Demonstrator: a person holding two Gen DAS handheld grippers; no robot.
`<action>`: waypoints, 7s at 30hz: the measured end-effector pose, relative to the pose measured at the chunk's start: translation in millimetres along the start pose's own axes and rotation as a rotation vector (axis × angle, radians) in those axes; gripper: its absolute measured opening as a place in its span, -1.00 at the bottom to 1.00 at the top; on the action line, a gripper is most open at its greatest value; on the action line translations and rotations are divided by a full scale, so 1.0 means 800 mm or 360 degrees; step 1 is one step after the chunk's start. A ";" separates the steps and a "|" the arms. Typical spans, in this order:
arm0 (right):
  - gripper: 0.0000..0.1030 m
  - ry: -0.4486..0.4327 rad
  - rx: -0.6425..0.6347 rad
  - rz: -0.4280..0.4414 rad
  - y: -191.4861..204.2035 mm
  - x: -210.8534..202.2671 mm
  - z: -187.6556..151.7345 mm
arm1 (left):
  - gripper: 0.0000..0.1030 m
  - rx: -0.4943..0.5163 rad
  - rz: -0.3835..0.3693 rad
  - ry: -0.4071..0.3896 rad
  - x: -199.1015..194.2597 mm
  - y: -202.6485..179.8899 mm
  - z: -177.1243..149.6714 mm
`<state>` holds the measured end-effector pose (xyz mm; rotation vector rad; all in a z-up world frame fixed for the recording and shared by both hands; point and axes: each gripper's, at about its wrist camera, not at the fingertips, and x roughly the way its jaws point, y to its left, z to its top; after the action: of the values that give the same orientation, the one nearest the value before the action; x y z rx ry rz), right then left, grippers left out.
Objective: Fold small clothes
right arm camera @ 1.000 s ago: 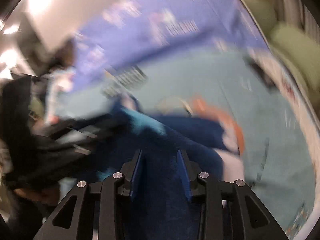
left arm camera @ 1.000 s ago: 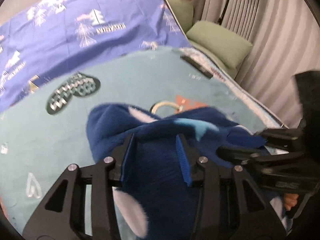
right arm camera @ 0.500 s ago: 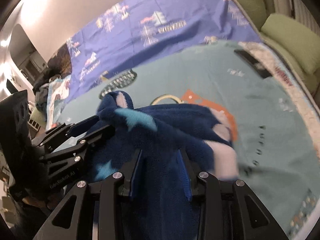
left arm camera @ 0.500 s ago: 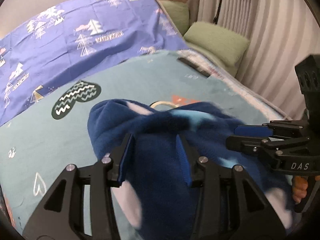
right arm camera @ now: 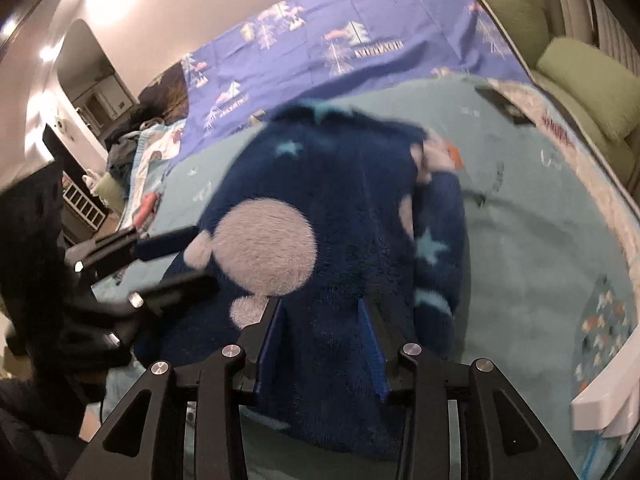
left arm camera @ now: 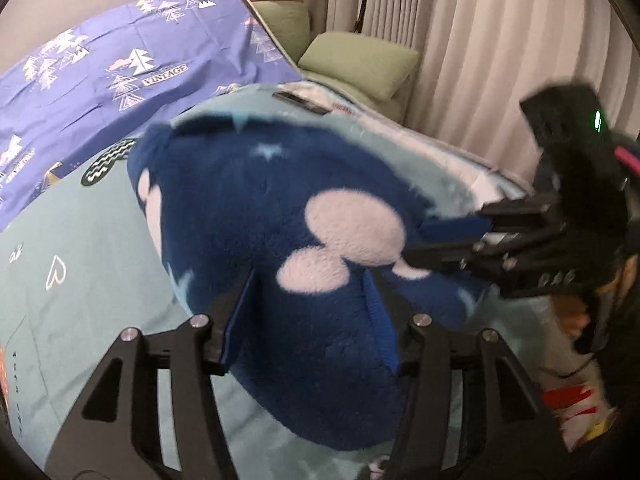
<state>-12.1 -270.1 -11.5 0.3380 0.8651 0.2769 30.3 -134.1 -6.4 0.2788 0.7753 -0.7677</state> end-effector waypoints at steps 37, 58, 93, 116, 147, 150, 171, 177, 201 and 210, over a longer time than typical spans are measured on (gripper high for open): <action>1.00 0.0280 0.0443 0.0988 -0.176 0.138 0.106 | 1.00 -0.0861 -0.0551 0.0092 0.109 0.185 0.024; 0.88 0.0264 0.0087 0.0926 -0.135 0.169 0.149 | 1.00 -0.0755 -0.0693 0.0132 0.160 0.187 0.048; -0.12 -0.0607 -0.0165 0.0212 -0.014 -0.095 0.161 | 0.05 -0.0022 -0.0150 -0.0542 -0.074 0.067 0.156; -0.12 -0.0661 0.0024 0.0238 -0.088 -0.015 0.392 | 0.05 0.0057 0.0158 -0.0442 0.019 0.150 0.395; 0.45 0.0138 0.0319 0.0338 -0.225 0.377 0.471 | 0.39 -0.0553 0.0340 -0.0165 0.311 0.328 0.257; 0.56 0.0146 0.0328 0.0268 -0.225 0.371 0.474 | 0.46 -0.0560 0.0348 -0.0156 0.315 0.324 0.261; 0.73 -0.0513 -0.0179 -0.0548 -0.018 0.009 0.227 | 0.93 -0.0308 0.0377 -0.0522 0.025 0.162 0.201; 0.90 -0.0777 -0.0159 -0.0574 0.036 -0.064 0.124 | 0.94 -0.0175 0.0488 -0.0575 -0.065 0.079 0.139; 0.95 -0.0790 -0.0053 -0.0654 0.127 -0.130 -0.005 | 0.94 -0.0349 0.0576 -0.0524 -0.186 0.031 0.020; 0.95 -0.0764 -0.0049 -0.0650 0.137 -0.126 -0.010 | 0.94 -0.0356 0.0618 -0.0533 -0.192 0.033 0.006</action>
<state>-91.9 -206.4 97.1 0.1799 0.4386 -0.1683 -19.6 -38.0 105.7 0.0890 0.4628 -0.3426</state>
